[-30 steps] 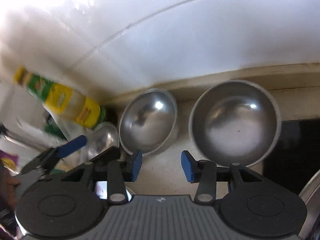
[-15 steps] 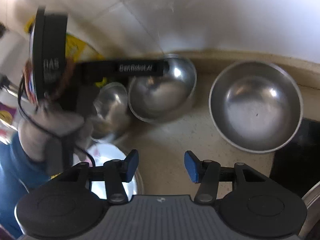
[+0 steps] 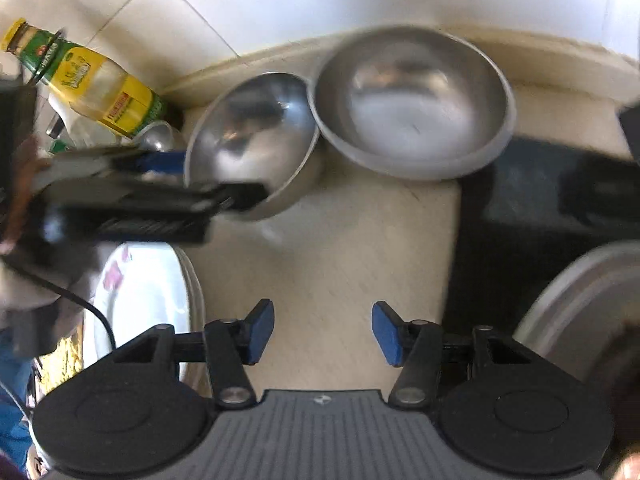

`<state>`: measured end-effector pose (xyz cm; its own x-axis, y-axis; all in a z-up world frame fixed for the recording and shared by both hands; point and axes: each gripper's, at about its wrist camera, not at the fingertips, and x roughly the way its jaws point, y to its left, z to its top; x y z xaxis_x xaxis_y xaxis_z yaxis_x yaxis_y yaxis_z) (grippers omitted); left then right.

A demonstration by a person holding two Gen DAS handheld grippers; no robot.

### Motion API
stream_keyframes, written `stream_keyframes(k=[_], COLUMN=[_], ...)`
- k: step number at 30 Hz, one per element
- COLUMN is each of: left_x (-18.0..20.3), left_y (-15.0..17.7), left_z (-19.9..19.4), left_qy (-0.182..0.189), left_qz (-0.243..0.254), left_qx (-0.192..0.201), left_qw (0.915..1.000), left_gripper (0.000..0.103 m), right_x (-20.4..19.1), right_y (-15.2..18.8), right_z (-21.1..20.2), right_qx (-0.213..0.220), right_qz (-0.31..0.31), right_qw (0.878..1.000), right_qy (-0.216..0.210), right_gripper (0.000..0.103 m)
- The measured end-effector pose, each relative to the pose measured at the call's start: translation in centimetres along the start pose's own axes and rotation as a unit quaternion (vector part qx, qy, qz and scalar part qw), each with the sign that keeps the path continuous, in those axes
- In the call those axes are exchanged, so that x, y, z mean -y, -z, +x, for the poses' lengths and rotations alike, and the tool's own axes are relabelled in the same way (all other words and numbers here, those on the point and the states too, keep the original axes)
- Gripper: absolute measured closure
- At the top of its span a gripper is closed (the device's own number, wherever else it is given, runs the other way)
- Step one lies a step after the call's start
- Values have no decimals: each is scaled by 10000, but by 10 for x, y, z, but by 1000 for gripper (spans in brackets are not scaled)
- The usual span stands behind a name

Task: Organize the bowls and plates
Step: 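Grasp the rim of a large steel bowl with the right gripper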

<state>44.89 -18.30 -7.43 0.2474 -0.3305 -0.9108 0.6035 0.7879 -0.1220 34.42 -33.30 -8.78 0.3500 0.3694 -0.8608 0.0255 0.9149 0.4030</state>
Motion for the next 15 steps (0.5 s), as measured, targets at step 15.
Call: stream_keyframes(k=[15], left_x=[29], left_y=[36], left_z=[-56], left_qy=[-133], left_qz=[62], left_qx=[463], left_qw=[9988], left_gripper=[12], right_x=[9], right_y=[35], right_z=[-58], right_qx=[485], right_qz=[297], right_qw=[9981], right_qy=[222], right_gripper=[24])
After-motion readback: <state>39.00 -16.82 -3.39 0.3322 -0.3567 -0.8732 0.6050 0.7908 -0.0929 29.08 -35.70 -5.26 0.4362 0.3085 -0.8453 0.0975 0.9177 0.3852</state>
